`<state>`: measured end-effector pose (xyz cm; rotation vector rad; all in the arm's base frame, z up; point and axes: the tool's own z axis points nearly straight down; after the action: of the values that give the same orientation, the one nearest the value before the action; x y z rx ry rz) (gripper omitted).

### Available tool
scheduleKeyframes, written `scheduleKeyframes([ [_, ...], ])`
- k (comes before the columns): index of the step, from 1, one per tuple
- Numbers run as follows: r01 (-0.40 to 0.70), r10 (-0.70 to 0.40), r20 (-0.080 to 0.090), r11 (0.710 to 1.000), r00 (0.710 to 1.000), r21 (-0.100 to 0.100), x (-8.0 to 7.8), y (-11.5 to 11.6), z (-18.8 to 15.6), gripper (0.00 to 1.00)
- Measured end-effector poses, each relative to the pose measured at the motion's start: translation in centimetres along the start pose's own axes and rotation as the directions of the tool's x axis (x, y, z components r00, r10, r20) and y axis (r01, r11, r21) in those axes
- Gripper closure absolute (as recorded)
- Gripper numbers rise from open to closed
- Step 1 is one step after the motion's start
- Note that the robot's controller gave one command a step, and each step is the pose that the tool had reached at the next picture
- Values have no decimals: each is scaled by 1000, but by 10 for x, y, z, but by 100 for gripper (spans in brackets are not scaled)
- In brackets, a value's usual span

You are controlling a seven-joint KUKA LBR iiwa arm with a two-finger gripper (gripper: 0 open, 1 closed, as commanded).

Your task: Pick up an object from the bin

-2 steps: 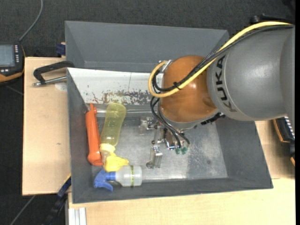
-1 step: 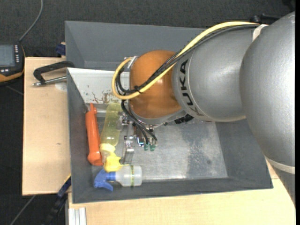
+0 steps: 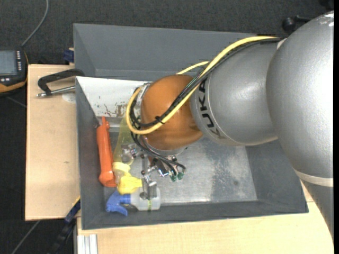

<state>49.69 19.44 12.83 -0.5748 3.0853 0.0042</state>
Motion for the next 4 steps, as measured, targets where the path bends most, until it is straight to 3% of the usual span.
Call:
scheduleKeyframes([
  [1, 26, -26, 25, 1000, 999, -6, -27, 14, 54, 0],
  [2, 475, -475, 5, 880, 880, 1, -4, 16, 57, 100],
  [4, 476, -476, 1, 880, 880, -2, -2, 16, 50, 100],
])
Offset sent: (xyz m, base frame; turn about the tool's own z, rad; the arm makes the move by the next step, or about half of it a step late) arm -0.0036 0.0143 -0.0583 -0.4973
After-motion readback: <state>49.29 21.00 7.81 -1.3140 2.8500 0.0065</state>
